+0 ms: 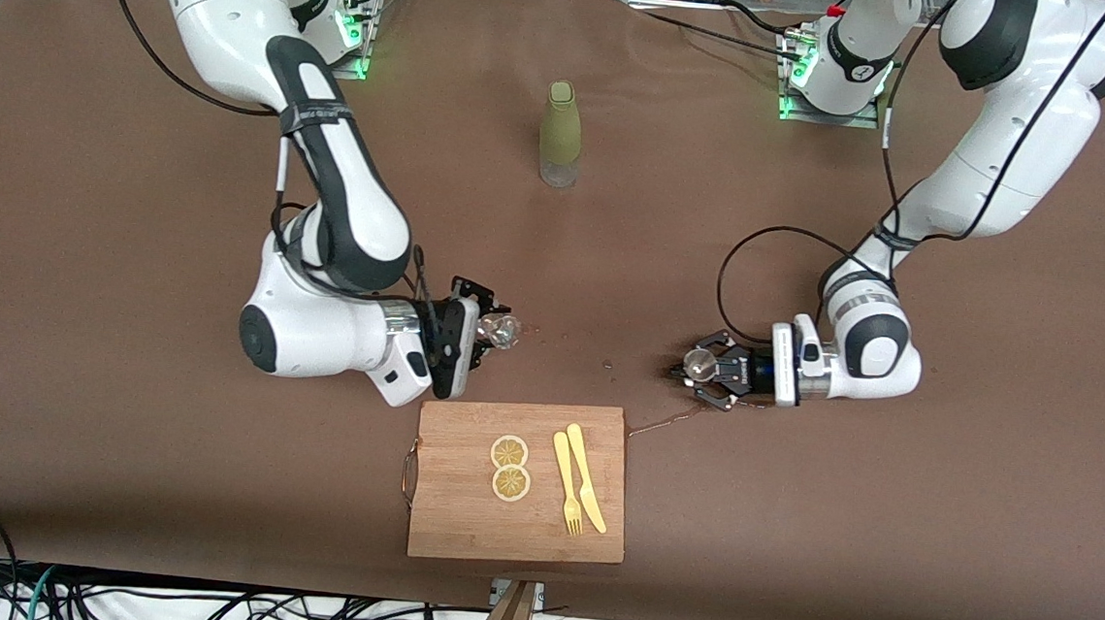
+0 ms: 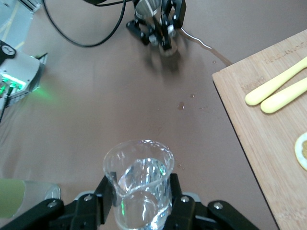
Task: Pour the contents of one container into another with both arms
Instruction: 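Lift the beaker with the right gripper while the left gripper brings the jigger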
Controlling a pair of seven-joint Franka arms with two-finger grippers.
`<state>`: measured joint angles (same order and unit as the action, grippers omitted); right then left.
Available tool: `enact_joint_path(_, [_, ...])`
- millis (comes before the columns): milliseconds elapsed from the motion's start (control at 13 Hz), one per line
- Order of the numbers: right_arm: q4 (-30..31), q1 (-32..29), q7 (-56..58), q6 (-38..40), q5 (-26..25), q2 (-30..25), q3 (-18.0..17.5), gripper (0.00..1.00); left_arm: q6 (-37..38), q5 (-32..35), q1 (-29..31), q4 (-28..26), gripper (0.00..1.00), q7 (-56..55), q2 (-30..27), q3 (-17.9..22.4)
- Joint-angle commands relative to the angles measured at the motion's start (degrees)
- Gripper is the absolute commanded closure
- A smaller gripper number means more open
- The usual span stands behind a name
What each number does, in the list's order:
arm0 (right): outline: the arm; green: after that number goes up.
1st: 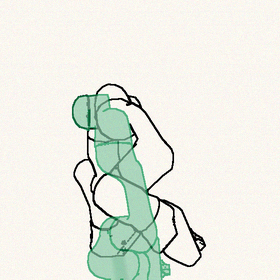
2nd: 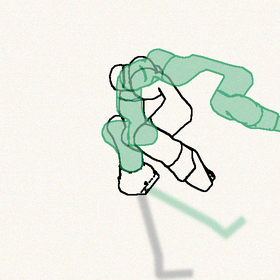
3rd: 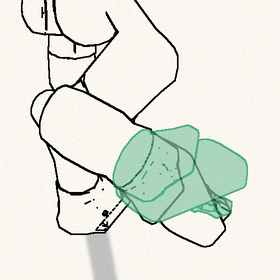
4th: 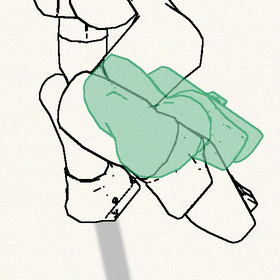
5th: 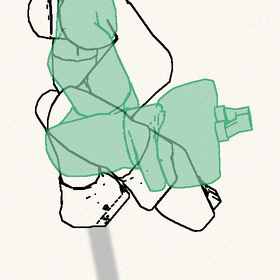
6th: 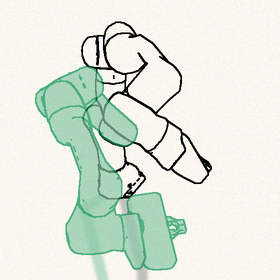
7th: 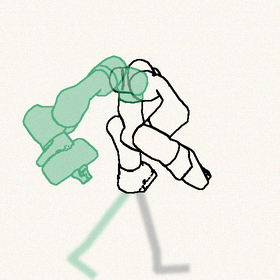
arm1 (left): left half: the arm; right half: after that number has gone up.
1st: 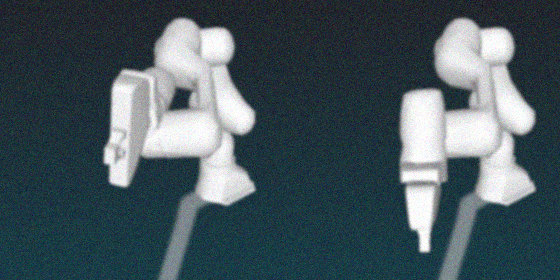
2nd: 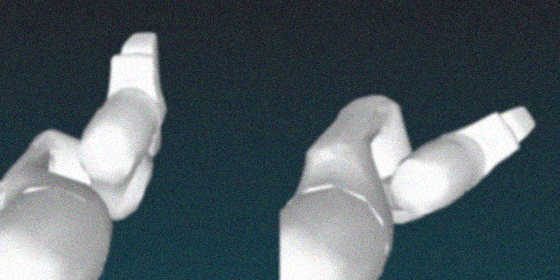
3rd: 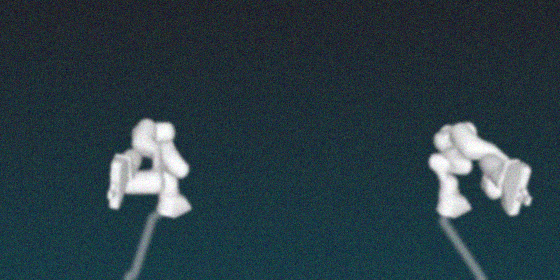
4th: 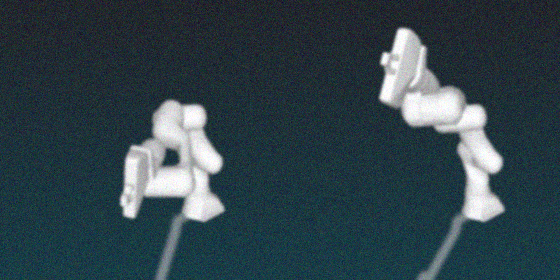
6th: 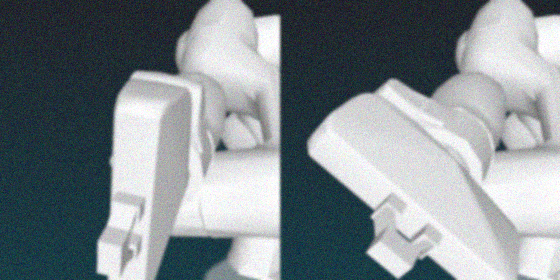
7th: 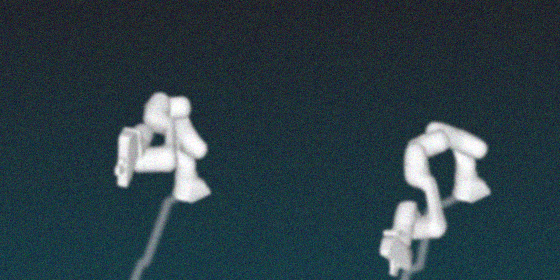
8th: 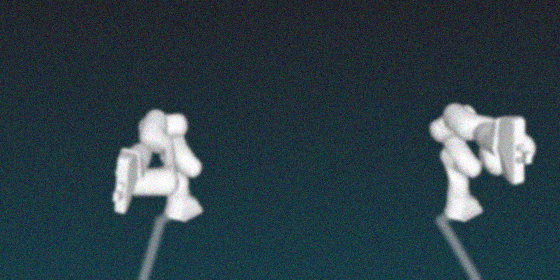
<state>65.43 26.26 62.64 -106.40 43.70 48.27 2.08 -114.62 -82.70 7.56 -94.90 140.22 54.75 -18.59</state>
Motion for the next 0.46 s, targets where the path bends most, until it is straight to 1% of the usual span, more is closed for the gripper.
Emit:
enact_joint_path(0, [-1.8,3.3,-7.5,-2.1,-4.2,-0.4,0.5,0.81,-2.8,-1.6,-2.0,2.6,1.0,0.3,1.9,-0.9])
enact_joint_path(154, [-1.8,5.6,-11.2,-4.5,-6.3,-0.4,0.6,0.81,-4.3,-4.2,-2.9,3.1,1.0,0.5,3.6,-2.9])
enact_joint_path(386, [-1.9,8.8,-17.5,-8.3,-10.5,-0.4,0.5,0.81,-7.3,-5.5,-4.0,3.2,1.0,0.5,4.1,-5.0])
